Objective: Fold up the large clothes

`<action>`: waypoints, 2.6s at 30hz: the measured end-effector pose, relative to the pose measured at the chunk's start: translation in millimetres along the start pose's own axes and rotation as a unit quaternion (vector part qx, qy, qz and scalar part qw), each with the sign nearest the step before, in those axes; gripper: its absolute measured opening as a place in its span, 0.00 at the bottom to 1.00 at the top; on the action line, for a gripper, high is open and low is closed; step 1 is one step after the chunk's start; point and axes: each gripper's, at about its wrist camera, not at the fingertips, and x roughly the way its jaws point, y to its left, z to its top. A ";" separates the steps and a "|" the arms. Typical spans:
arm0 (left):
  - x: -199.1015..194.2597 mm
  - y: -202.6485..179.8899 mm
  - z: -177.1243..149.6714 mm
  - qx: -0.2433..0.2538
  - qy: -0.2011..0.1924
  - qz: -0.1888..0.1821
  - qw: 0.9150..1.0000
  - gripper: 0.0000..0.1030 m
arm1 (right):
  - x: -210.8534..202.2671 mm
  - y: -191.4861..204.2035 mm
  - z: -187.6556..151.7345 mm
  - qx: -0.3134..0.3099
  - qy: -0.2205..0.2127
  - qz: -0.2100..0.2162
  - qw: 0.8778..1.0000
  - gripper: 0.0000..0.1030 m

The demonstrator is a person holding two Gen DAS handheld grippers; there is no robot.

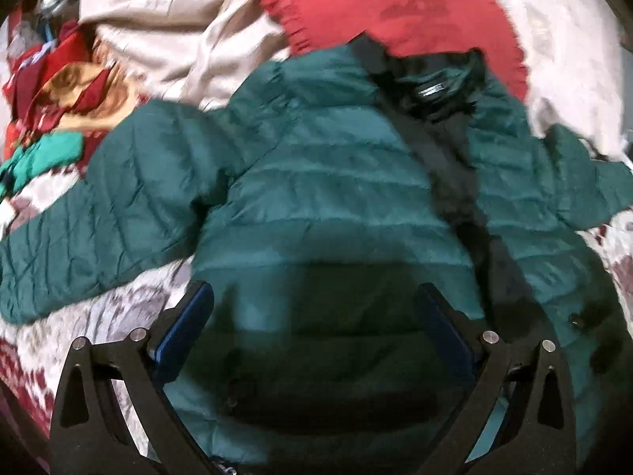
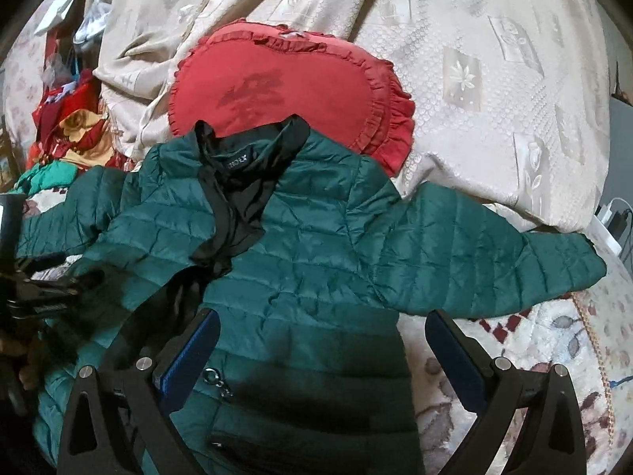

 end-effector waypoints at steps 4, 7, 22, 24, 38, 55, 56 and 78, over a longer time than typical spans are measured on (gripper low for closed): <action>-8.5 -10.6 -3.4 0.026 -0.021 0.001 0.999 0.99 | 2.0 8.1 1.4 -0.007 -0.006 0.000 1.000 1.00; -7.3 -10.6 -5.1 0.020 -0.016 -0.012 1.000 0.99 | 1.2 14.1 2.4 -0.014 -0.015 -0.001 1.000 1.00; -6.9 -4.7 -4.8 -0.002 -0.014 -0.023 1.000 0.99 | 2.6 20.1 -1.1 -0.027 -0.017 -0.003 0.999 1.00; -5.4 -6.2 -5.7 0.002 -0.011 -0.022 1.000 0.99 | 2.2 20.0 -1.3 -0.027 -0.015 -0.004 1.000 1.00; -6.1 -9.1 -6.3 0.006 -0.015 -0.026 1.000 0.99 | 1.2 15.1 -0.5 -0.019 -0.018 -0.009 1.000 1.00; -8.2 -10.9 -5.9 0.009 -0.024 -0.024 0.999 0.99 | 1.6 11.5 -0.1 -0.016 -0.018 -0.013 1.000 1.00; -8.3 -10.6 -5.6 0.009 -0.025 -0.023 0.999 0.99 | 1.5 12.0 -0.4 -0.016 -0.018 -0.013 1.000 1.00; -9.7 -9.2 -5.7 0.003 -0.028 -0.033 0.999 0.99 | 1.9 9.3 -0.6 -0.012 -0.023 -0.016 1.000 1.00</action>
